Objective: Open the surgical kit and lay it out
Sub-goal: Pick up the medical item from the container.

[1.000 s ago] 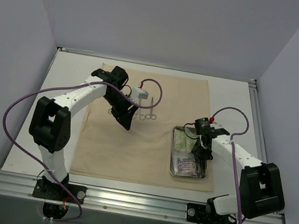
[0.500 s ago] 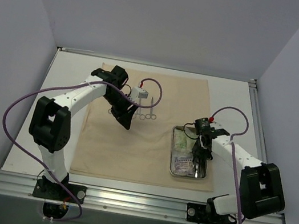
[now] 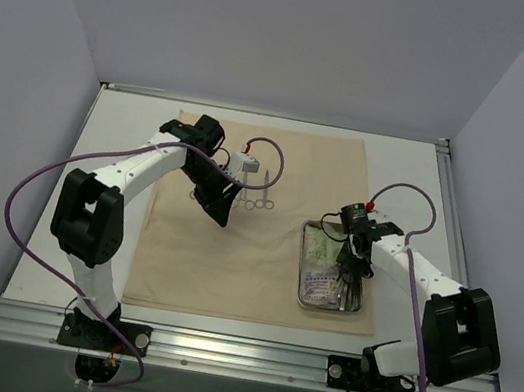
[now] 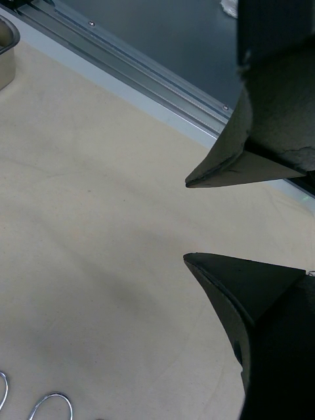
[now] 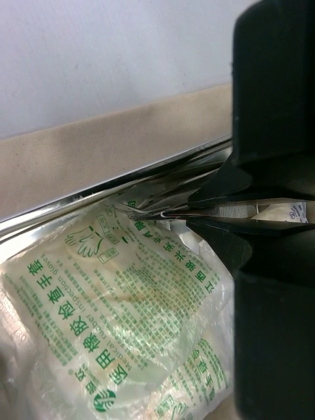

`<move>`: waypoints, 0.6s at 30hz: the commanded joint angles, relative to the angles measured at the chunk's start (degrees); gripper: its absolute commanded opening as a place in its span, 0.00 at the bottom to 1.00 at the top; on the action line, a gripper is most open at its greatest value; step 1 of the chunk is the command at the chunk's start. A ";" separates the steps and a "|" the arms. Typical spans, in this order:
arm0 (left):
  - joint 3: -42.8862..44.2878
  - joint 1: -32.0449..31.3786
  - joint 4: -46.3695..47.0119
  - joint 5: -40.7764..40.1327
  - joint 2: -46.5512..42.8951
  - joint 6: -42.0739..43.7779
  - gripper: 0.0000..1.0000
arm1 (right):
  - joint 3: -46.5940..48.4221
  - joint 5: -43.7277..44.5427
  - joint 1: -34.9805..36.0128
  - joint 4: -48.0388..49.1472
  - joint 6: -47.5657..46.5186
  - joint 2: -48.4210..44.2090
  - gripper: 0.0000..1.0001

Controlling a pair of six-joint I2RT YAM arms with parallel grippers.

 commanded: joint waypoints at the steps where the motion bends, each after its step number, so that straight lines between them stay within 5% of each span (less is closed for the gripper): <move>1: 2.52 0.21 -0.74 0.64 -1.06 0.95 0.54 | 2.55 1.47 0.72 -3.90 0.30 -2.09 0.06; 18: 2.69 0.21 -0.91 -0.15 -1.24 1.04 0.54 | 8.88 8.94 2.48 -9.27 -1.36 -1.48 0.06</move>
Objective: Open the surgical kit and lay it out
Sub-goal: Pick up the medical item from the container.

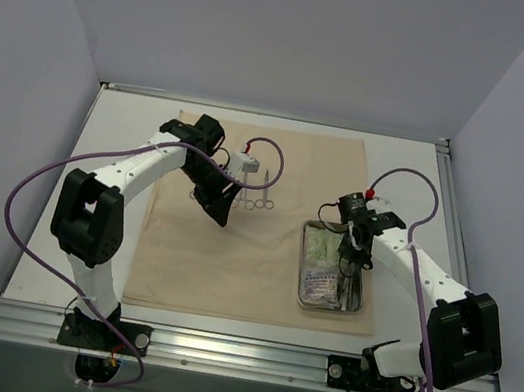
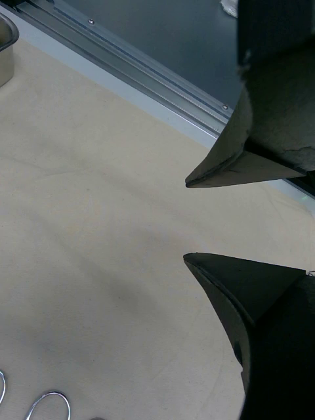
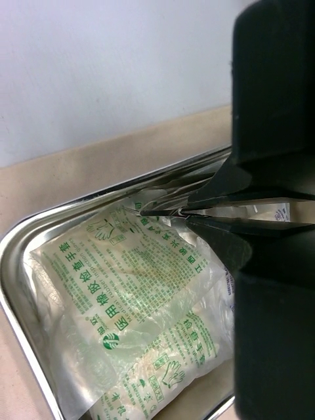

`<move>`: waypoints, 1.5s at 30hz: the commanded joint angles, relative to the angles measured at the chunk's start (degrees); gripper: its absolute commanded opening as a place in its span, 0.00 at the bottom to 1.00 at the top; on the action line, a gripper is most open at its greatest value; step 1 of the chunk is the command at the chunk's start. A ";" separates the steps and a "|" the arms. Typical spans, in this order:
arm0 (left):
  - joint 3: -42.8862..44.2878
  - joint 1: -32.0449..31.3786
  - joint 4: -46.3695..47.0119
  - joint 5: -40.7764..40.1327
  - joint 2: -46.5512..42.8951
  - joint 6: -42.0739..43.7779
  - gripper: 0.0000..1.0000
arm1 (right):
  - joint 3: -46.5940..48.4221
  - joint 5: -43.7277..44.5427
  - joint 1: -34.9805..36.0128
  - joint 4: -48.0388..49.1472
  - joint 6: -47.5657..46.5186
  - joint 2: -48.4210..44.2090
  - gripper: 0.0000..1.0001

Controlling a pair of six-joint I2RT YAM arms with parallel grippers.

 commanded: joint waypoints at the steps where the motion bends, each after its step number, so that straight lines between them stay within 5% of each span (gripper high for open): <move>1: 2.59 0.21 -0.69 0.11 -1.24 1.06 0.54 | 2.32 4.49 0.46 -3.74 -0.58 -0.60 0.07; 33: 3.11 0.21 -0.87 0.28 -0.88 0.97 0.54 | 9.53 0.36 1.25 -1.19 -14.38 -5.44 0.08; 45: 3.20 0.21 -0.78 0.11 -0.80 0.79 0.54 | 11.29 -11.32 2.57 -3.30 -17.28 -5.53 0.05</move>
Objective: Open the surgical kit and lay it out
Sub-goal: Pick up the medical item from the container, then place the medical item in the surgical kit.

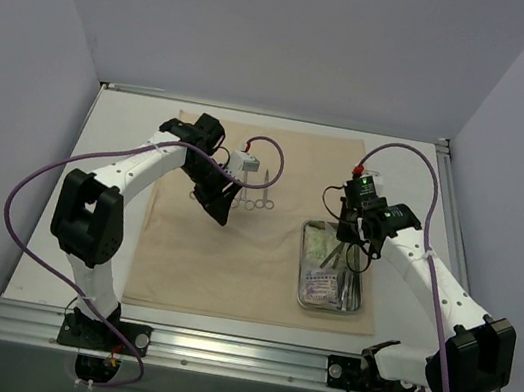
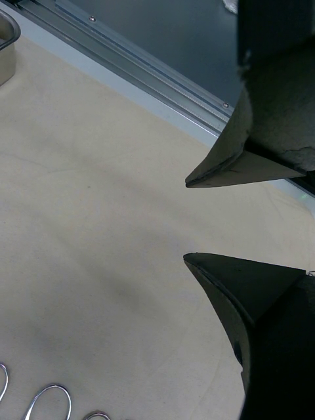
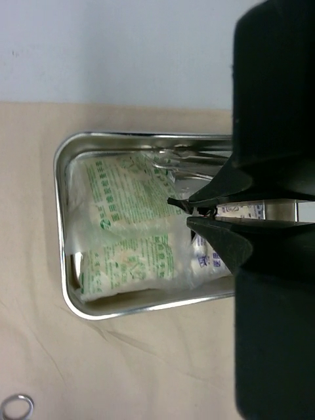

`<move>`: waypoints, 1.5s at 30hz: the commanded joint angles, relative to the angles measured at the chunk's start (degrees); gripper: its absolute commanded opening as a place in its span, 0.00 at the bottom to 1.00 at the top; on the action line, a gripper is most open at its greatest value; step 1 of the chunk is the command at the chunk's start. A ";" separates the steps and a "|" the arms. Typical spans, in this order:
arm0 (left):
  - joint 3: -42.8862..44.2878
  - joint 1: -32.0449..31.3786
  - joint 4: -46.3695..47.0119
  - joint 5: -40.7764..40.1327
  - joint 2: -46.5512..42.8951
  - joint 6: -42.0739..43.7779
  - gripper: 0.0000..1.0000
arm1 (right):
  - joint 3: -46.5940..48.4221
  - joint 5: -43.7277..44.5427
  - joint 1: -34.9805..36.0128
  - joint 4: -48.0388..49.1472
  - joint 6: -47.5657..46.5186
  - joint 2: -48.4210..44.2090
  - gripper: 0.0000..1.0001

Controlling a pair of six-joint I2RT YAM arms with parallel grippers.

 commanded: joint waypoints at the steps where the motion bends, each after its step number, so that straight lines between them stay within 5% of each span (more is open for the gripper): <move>1: 2.68 0.13 -0.69 0.61 -0.80 0.88 0.54 | 1.69 -6.32 0.24 -2.12 -1.93 -0.35 0.05; 14: 5.49 -3.83 -1.05 2.45 1.75 0.18 0.54 | -2.71 -5.89 -1.52 -0.45 -1.50 1.06 0.02; 20: 7.77 -4.53 -2.01 6.49 1.58 0.53 0.54 | 1.76 -8.78 -1.44 2.53 -3.69 -5.78 0.00; 29: 10.41 -2.95 -2.28 12.12 -3.33 -0.17 0.59 | 0.81 -24.96 1.72 28.80 -5.19 -10.19 0.00; 37: 6.20 -2.25 2.65 0.53 -11.95 -4.04 0.63 | -0.16 -38.21 4.19 52.53 1.91 0.17 0.00; 45: 1.36 -2.51 8.68 -12.63 -15.56 -3.25 0.75 | 7.31 -39.82 7.53 51.32 3.42 13.53 0.00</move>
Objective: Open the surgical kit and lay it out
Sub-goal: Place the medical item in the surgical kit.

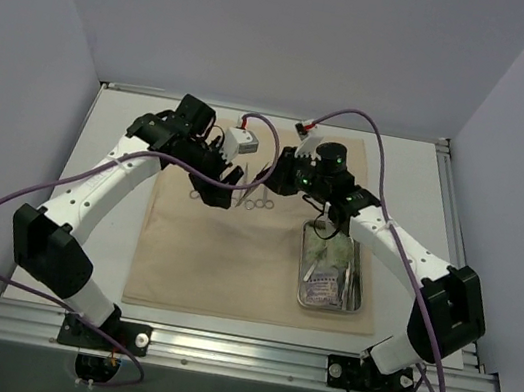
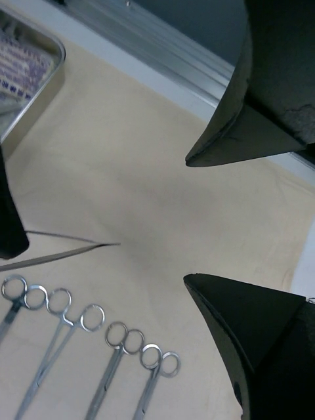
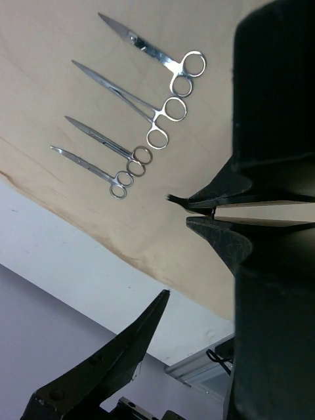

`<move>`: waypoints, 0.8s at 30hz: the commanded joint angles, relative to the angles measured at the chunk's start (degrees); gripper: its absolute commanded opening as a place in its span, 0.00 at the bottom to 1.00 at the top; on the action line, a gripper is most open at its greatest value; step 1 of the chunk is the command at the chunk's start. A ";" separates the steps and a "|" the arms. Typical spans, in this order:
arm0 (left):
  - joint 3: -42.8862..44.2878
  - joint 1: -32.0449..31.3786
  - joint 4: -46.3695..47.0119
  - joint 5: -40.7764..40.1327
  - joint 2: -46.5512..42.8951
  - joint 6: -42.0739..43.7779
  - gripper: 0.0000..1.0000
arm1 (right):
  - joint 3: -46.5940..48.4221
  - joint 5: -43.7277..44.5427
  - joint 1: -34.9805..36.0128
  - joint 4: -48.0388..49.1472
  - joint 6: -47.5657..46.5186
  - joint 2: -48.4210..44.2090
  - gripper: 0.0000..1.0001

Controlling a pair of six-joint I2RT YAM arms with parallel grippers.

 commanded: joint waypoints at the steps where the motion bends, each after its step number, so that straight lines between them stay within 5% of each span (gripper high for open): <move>1: -2.44 -0.43 7.33 -9.90 -1.05 0.23 0.75 | 4.03 -3.16 1.52 4.20 2.33 2.87 0.00; 16: -7.99 -5.89 21.93 -19.76 2.55 0.67 0.74 | 4.48 -5.27 2.75 10.52 13.14 10.61 0.00; 24: -9.48 -5.89 23.33 -18.53 3.78 -0.21 0.48 | 4.13 -5.80 2.93 10.97 13.23 10.79 0.00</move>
